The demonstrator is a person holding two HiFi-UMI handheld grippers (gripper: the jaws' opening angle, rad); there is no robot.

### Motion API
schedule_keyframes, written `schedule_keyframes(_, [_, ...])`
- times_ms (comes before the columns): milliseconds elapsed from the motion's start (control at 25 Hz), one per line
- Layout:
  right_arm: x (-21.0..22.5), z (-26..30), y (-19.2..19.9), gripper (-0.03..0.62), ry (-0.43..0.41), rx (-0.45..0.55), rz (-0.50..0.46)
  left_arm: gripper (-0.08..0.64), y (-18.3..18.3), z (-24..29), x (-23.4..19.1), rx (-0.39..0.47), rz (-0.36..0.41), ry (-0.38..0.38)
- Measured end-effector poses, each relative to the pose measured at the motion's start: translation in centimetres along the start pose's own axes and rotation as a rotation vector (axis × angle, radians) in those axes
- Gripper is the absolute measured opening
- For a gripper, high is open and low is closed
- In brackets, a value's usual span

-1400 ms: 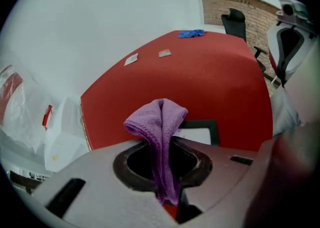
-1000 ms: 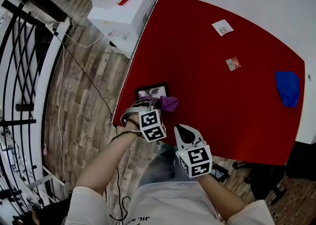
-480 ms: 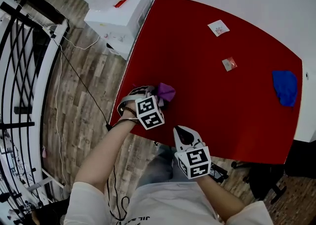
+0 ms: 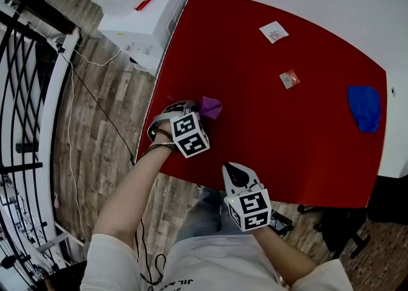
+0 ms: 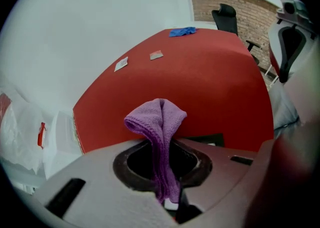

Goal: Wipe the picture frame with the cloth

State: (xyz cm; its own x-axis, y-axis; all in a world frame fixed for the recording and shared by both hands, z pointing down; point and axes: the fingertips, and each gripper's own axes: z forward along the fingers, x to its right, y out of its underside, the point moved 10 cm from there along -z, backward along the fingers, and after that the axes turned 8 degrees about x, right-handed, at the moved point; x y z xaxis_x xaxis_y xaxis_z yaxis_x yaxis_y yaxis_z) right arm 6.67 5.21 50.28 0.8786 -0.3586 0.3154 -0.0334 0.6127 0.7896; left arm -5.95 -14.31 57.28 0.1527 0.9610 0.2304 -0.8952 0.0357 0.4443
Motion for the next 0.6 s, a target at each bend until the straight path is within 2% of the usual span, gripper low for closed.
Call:
schedule_keyframes(240, [-0.3, 0.4, 0.0, 0.003, -0.021, 0.001, -0.007, 0.057, -0.1, -0.6, 5.4, 0.005, 0.07, 0.069])
schedule_keyframes(400, [-0.6, 0.4, 0.1, 0.003, -0.034, -0.001, -0.014, 0.057, 0.1, -1.9, 8.2, 0.03, 0.051, 0.084])
schedule_keyframes(600, [-0.7, 0.2, 0.2, 0.003, -0.042, 0.001, -0.018, 0.057, 0.5, -2.4, 10.4, 0.034, 0.065, 0.071])
